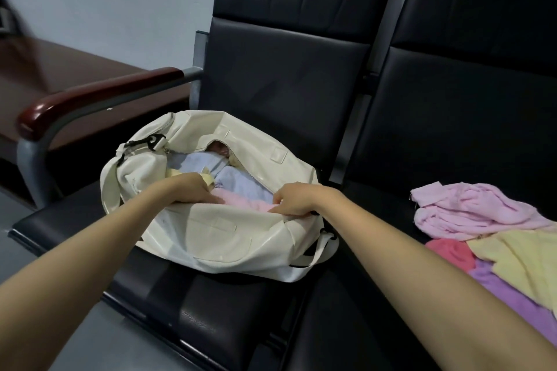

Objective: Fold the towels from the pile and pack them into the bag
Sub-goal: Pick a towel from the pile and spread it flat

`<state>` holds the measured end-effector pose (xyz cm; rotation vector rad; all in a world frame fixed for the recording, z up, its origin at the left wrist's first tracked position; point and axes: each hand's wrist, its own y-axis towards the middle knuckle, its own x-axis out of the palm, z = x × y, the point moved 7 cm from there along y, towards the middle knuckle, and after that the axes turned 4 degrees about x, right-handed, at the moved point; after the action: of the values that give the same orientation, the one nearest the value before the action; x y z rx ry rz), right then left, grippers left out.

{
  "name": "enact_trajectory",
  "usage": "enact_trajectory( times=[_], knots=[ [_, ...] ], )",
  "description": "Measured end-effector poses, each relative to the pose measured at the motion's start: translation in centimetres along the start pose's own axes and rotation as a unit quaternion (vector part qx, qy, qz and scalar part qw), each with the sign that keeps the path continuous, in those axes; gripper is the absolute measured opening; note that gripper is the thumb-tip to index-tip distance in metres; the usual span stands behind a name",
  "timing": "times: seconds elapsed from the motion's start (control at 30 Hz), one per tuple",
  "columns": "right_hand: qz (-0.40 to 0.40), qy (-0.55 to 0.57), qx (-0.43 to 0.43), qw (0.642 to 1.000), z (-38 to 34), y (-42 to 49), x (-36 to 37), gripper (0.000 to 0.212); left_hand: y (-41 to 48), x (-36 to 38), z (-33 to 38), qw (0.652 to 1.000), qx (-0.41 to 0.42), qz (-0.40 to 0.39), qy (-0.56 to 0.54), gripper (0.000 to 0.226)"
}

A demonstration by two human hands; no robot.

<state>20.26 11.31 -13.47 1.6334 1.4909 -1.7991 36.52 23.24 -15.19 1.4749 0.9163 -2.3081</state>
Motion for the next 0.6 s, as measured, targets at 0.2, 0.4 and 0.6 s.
enact_trajectory(
  times=[0.2,0.4,0.6],
  knots=[
    [0.015,-0.004,0.065,0.998,1.0,1.4,0.2,0.028,1.5,-1.1,0.2,0.987,0.001,0.148,0.062,0.034],
    [0.163,0.199,0.001,0.966,3.0,-1.0,-2.0,0.014,-0.4,-2.9,3.8,0.972,0.048,0.223,0.064,0.021],
    [0.266,0.231,0.04,0.935,11.8,-11.0,-2.9,0.008,-3.3,-1.5,16.3,0.962,0.189,0.189,-0.049,0.013]
  ],
)
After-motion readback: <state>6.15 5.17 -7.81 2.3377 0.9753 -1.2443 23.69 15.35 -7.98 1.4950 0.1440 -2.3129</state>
